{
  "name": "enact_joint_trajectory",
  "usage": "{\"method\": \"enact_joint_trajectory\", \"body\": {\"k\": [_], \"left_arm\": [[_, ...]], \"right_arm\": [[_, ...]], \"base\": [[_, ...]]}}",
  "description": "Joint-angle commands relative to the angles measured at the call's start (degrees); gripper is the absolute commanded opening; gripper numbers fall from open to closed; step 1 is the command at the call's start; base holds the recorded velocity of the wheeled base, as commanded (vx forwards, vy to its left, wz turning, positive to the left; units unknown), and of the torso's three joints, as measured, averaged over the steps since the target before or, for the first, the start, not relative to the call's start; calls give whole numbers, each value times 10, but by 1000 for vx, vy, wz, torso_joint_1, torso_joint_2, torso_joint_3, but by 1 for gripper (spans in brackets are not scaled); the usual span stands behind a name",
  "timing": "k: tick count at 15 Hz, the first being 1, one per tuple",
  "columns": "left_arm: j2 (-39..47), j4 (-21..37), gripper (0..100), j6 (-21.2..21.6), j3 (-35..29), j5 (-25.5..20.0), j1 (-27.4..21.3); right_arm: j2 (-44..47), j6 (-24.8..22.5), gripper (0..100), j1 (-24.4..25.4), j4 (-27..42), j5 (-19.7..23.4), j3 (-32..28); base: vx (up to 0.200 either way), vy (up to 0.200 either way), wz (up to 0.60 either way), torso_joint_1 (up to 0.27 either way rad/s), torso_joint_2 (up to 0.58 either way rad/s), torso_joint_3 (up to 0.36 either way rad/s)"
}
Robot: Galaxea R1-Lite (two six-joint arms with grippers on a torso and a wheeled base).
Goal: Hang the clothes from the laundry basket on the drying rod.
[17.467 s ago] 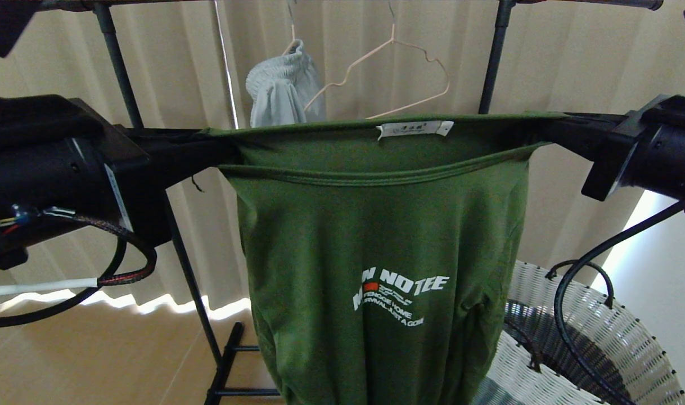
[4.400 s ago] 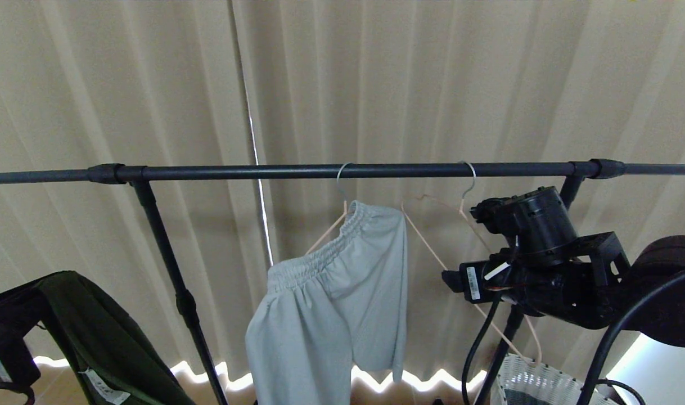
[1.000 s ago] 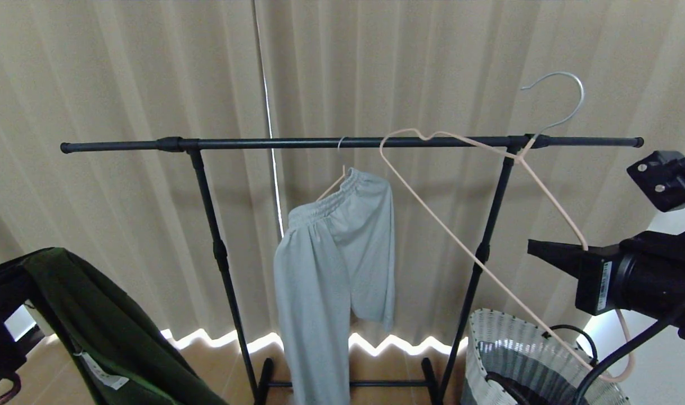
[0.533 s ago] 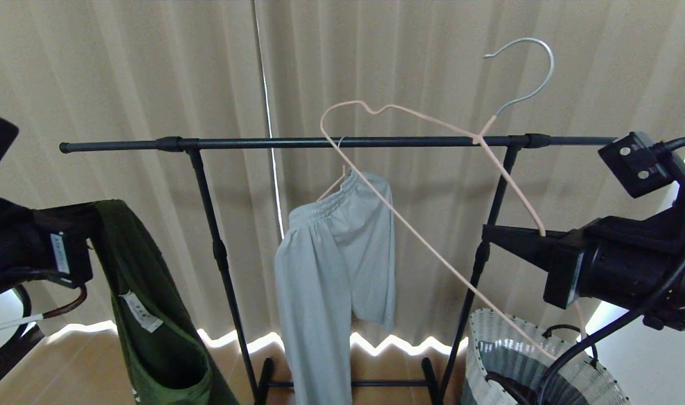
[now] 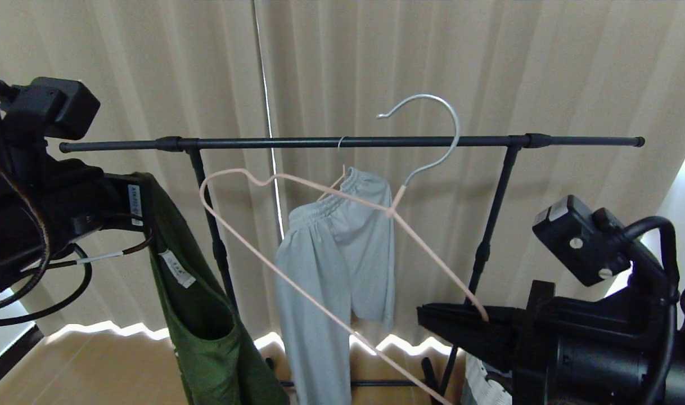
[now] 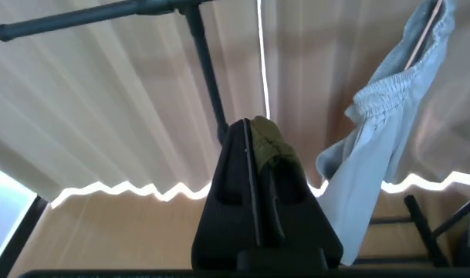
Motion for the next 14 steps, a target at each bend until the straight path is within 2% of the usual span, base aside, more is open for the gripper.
{"method": "enact_joint_trajectory", "body": {"k": [1, 6, 10, 14], "left_arm": [[14, -2, 0, 0, -8, 0, -6], [39, -3, 0, -9, -45, 1, -30], [38, -3, 0, -10, -44, 19, -54], [33, -3, 0, -10, -42, 27, -55]], "right_arm": [[3, 3, 0, 21, 0, -1, 2], [13, 3, 0, 33, -1, -1, -5], [32, 3, 0, 33, -2, -3, -15], [60, 5, 0, 14, -6, -10, -31]], "base": [[0, 0, 0, 0, 0, 0], [0, 0, 0, 0, 0, 0], [0, 0, 0, 0, 0, 0], [0, 0, 0, 0, 0, 0]]}}
